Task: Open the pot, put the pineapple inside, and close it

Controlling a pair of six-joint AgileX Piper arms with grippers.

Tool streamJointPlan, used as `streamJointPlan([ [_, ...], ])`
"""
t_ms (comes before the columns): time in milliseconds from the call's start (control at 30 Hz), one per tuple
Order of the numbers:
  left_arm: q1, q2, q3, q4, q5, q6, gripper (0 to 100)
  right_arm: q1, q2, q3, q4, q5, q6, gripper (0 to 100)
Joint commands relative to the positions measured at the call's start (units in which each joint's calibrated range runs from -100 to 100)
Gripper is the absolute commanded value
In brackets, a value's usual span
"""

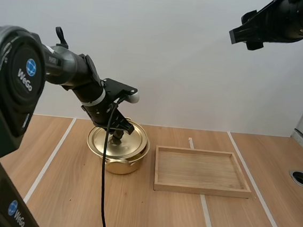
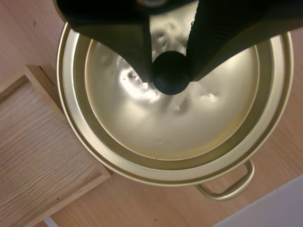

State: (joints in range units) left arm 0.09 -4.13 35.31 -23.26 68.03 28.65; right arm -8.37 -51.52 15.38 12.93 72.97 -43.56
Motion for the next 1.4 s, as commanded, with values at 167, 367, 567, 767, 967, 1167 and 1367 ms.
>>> streamJointPlan([
  [167,0.04,3.14,0.04,-5.20,-0.43,2.31,0,-0.19,-0.55,-0.44,-0.02,0.60,0.30,100],
  [367,0.04,3.52,0.04,-5.21,-1.08,2.31,2,-0.19,-0.55,-0.44,-0.02,2.29,-0.06,100],
  [567,0.04,3.41,0.04,-5.21,-2.54,2.31,57,-0.19,-0.55,-0.44,-0.02,2.29,-0.06,100],
  [767,0.04,1.01,-0.27,-5.11,-6.81,3.03,100,-0.19,-0.55,-0.44,0.09,1.58,0.09,100],
  [967,0.68,-8.24,-6.72,-5.48,-17.96,-3.75,100,-0.19,-0.55,-0.44,2.95,-1.85,2.26,100],
  [1167,1.80,-20.29,-11.86,-12.67,-26.49,-5.92,100,-0.19,-0.40,-0.44,10.80,13.32,2.26,100],
  [1367,1.91,-35.05,-11.79,-12.79,-17.29,-7.52,100,-0.19,-0.74,0.77,12.39,18.95,2.26,100],
])
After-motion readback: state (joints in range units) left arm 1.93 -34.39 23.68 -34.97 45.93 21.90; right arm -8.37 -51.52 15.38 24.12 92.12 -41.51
